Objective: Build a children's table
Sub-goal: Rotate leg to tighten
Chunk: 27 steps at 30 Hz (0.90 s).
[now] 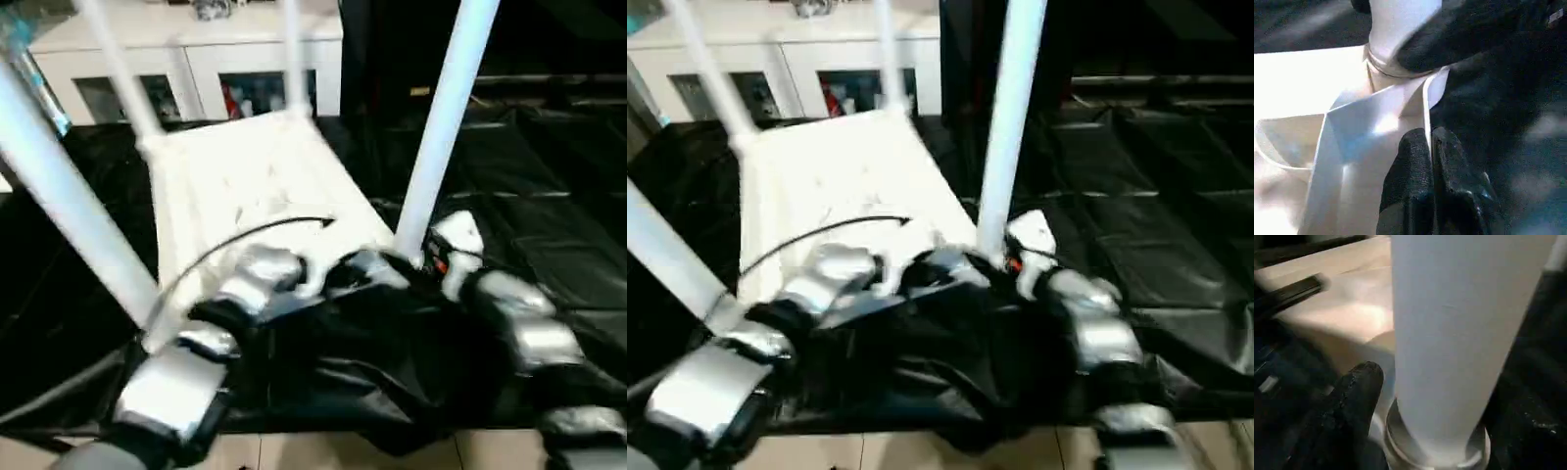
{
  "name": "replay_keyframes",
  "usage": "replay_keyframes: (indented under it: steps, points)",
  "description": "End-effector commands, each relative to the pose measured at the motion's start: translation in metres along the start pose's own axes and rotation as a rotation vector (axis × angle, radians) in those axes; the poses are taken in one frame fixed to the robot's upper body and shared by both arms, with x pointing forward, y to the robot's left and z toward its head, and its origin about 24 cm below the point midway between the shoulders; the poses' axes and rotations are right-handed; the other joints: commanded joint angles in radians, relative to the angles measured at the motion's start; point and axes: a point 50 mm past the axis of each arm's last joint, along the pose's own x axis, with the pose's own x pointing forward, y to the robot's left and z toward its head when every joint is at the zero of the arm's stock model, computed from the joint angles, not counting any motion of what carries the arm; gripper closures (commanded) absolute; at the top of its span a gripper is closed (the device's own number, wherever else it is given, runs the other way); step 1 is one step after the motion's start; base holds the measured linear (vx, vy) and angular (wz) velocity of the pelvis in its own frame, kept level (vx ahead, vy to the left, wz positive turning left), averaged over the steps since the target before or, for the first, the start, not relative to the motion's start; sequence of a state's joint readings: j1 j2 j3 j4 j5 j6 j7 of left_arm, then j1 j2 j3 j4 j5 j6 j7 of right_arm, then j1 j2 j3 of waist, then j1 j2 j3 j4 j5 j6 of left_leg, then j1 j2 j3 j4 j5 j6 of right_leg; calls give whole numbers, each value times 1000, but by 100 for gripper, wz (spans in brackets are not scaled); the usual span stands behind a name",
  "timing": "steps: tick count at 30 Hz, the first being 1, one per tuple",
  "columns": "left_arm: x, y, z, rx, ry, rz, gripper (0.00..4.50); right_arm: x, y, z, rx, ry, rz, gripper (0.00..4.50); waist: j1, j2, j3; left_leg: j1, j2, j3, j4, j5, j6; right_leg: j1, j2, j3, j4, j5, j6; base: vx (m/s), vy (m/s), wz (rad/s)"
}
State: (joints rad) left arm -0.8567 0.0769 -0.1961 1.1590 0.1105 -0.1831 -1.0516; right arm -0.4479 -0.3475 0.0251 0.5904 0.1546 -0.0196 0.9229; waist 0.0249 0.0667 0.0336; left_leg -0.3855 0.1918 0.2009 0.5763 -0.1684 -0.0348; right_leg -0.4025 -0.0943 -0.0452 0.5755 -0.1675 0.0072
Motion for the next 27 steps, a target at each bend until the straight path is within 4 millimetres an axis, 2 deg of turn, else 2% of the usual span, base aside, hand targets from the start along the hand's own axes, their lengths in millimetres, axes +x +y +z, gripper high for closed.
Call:
replay_keyframes:
  steps: [1, 3, 4, 5, 7, 10, 13, 15, 21, 24, 26, 27]
  points:
    - [-1, -10, -1, 34, -19, -147, 450, 4, 13, -5, 9, 40, 143, 134, 7, -26, -54, 10, 36, -12, -62, -267, 117, 43, -47, 19, -74, -270, -243, 0, 0, 0]
    - [-10, -11, -6, 34, -6, -210, 450, -3, 11, -5, 3, 67, 195, 134, 14, -24, -55, 13, 38, -12, -62, -259, 114, 42, -47, 21, -70, -239, -261, 0, 0, 0]
    - [-13, -10, -7, 30, -7, -213, 450, -6, 10, -5, -1, 85, 212, 134, 19, -23, -57, 18, 41, -11, -62, -259, 113, 40, -46, 21, -67, -218, -271, 0, 0, 0]
    - [-14, -9, -7, 30, -7, -213, 450, -6, 10, -5, -1, 86, 214, 134, 20, -23, -56, 16, 41, -12, -63, -254, 112, 41, -46, 21, -64, -207, -272, 0, 0, 0]
    - [-19, -7, -8, 27, -6, -216, 450, -11, 8, -6, -7, 117, 235, 134, 26, -22, -57, 19, 43, -12, -63, -253, 106, 41, -47, 21, -60, -185, -279, 0, 0, 0]
    - [-27, -4, -9, 23, -3, -220, 450, -14, 5, -5, -8, 130, 245, 134, 29, -28, -56, 18, 41, -10, -62, -245, 107, 42, -49, 22, -59, -179, -282, 0, 0, 0]
    - [-31, -3, -9, 20, -6, -228, 450, -13, 4, -2, 6, 106, 251, 134, 33, -28, -56, 18, 40, -9, -60, -239, 105, 43, -51, 23, -61, -196, -277, 0, 0, 0]
    - [-32, -3, -9, 17, -8, -230, 450, -13, 5, -1, 19, 89, 264, 160, 34, -28, -56, 18, 40, -10, -60, -233, 105, 43, -50, 22, -60, -196, -276, 0, 0, 0]
    - [-29, -3, -9, 13, -8, -209, 450, -8, 12, -1, 61, 50, 280, 182, 35, -28, -56, 18, 40, -9, -60, -230, 102, 43, -49, 22, -59, -188, -279, 0, 0, 0]
    - [-24, -2, -10, 16, 13, -156, 450, -4, 13, -6, 78, 32, 218, 184, 35, -28, -55, 18, 40, -10, -61, -232, 97, 42, -50, 22, -60, -203, -272, 0, 0, 0]
    - [-17, 0, -9, 10, 15, -89, 450, 1, 15, -10, 91, 14, 143, 186, 32, -28, -52, 18, 40, -11, -64, -251, 83, 40, -50, 22, -64, -239, -263, 0, 0, 0]
    - [-13, 1, -7, 2, 8, -47, 450, 4, 15, -14, 100, 26, 99, 186, 28, -31, -51, 17, 38, -12, -65, -265, 73, 42, -50, 21, -66, -268, -255, 0, 0, 0]
